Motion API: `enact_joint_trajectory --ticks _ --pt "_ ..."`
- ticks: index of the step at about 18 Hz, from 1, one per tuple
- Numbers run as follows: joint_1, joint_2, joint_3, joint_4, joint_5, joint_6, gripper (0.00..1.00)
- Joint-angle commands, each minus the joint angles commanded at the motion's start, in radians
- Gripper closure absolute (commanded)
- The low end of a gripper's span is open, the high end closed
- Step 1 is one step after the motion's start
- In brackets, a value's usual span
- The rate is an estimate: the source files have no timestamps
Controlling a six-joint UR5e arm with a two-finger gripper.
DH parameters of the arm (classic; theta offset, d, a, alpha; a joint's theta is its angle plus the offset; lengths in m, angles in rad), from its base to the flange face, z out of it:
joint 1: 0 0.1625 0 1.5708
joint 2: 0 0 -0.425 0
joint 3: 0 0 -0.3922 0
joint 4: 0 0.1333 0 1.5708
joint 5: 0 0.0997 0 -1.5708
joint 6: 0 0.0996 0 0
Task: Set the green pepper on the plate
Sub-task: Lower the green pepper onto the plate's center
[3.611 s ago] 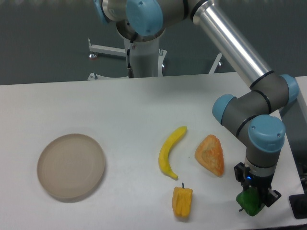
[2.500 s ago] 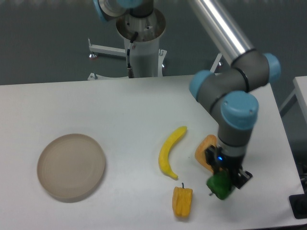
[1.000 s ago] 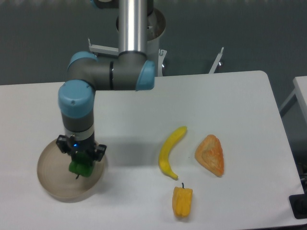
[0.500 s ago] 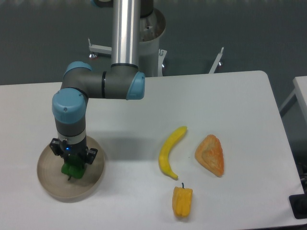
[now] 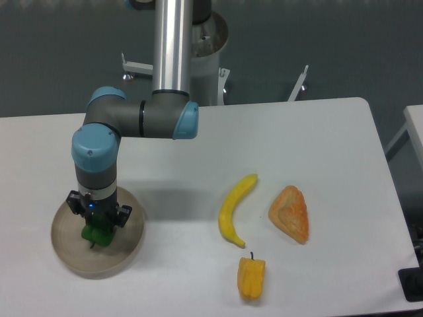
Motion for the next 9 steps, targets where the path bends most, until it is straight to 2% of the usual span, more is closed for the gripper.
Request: enact_joint_trajectory --ticks 1,3,4,6,9 --pt "-0.002 0.0 0.0 0.0 0.0 0.0 0.6" --pt "0.0 0.0 0.0 0.0 0.002 0.0 0.5" --pt "0.0 0.002 0.002 0.0 0.0 0.0 0.48" --pt "0.0 0.002 0.0 0.0 0.0 0.002 0.35" --pt "0.0 0.003 0.003 0.0 0.002 0.017 0.21"
